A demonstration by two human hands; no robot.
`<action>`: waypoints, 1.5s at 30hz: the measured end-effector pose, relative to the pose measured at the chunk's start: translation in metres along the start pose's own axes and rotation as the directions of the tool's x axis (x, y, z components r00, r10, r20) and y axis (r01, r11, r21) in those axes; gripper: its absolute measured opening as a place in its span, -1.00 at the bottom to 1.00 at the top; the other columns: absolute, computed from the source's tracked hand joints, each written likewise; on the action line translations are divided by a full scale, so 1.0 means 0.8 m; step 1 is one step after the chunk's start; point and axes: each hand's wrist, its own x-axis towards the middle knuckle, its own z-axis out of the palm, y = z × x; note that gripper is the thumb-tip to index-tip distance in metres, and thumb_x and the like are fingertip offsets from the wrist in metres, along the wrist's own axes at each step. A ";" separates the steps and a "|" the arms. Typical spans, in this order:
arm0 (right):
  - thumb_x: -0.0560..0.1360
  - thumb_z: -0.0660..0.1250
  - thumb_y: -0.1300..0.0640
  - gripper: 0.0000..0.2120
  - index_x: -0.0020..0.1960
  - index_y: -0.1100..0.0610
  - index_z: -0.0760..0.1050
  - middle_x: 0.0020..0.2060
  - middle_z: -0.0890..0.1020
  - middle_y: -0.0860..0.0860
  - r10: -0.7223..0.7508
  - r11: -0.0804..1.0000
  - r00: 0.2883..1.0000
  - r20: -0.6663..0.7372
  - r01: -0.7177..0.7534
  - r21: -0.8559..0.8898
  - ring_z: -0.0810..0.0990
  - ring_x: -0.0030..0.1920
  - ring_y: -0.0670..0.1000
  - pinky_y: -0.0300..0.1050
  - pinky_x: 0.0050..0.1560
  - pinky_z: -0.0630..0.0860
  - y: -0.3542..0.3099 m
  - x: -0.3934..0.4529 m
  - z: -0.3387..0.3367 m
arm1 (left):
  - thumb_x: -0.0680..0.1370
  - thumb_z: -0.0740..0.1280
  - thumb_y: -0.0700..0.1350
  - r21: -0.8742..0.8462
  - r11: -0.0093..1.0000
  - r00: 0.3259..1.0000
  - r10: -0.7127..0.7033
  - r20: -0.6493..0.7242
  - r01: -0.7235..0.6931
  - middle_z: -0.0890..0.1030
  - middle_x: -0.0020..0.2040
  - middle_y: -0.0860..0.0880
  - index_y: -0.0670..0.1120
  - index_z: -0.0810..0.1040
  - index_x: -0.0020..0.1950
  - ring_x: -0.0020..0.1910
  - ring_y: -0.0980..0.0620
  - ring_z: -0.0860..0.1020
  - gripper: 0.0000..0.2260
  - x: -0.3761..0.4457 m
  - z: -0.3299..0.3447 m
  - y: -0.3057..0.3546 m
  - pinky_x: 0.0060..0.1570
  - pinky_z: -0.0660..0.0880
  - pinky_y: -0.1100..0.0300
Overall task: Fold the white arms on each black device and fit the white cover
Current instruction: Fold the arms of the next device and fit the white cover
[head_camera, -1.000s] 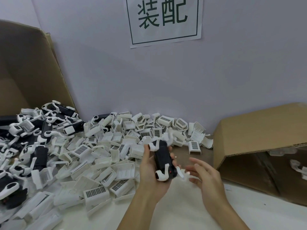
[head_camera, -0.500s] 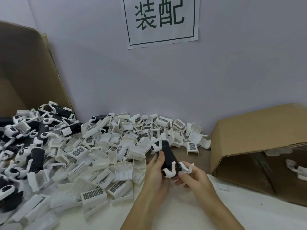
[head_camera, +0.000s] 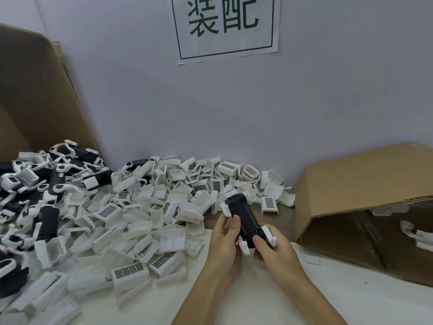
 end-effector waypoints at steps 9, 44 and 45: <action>0.57 0.19 0.41 -0.72 0.05 0.09 0.56 -0.38 0.57 -0.19 -0.001 1.000 0.999 0.041 0.000 0.010 0.48 -0.35 -0.17 -0.32 -0.28 0.46 0.000 -0.001 -0.002 | 0.50 0.35 -0.04 0.010 1.000 1.000 0.011 -0.028 -0.011 0.64 -0.04 -0.24 -0.15 0.61 0.13 -0.08 -0.21 0.60 -0.72 0.002 -0.003 0.003 -0.14 0.51 -0.05; 0.57 0.24 0.31 -0.75 0.07 -0.02 0.50 -0.32 0.60 -0.14 -0.059 0.996 0.998 0.034 0.061 -0.061 0.41 -0.44 -0.14 -0.30 -0.39 0.37 -0.003 -0.006 0.001 | 0.54 0.33 -0.12 -0.039 0.999 1.000 -0.025 -0.010 0.025 0.68 -0.09 -0.22 -0.09 0.72 -0.04 -0.11 -0.15 0.67 -0.83 -0.002 0.000 0.011 -0.07 0.61 -0.06; 0.57 0.25 0.32 -0.75 0.07 -0.01 0.50 -0.33 0.60 -0.17 -0.051 0.997 0.998 0.040 0.053 -0.051 0.42 -0.41 -0.15 -0.27 -0.34 0.40 -0.002 -0.006 0.001 | 0.51 0.35 -0.09 -0.042 0.999 1.000 -0.026 -0.012 0.026 0.68 -0.08 -0.23 -0.11 0.71 -0.02 -0.12 -0.16 0.67 -0.82 -0.003 -0.001 0.012 -0.09 0.61 -0.06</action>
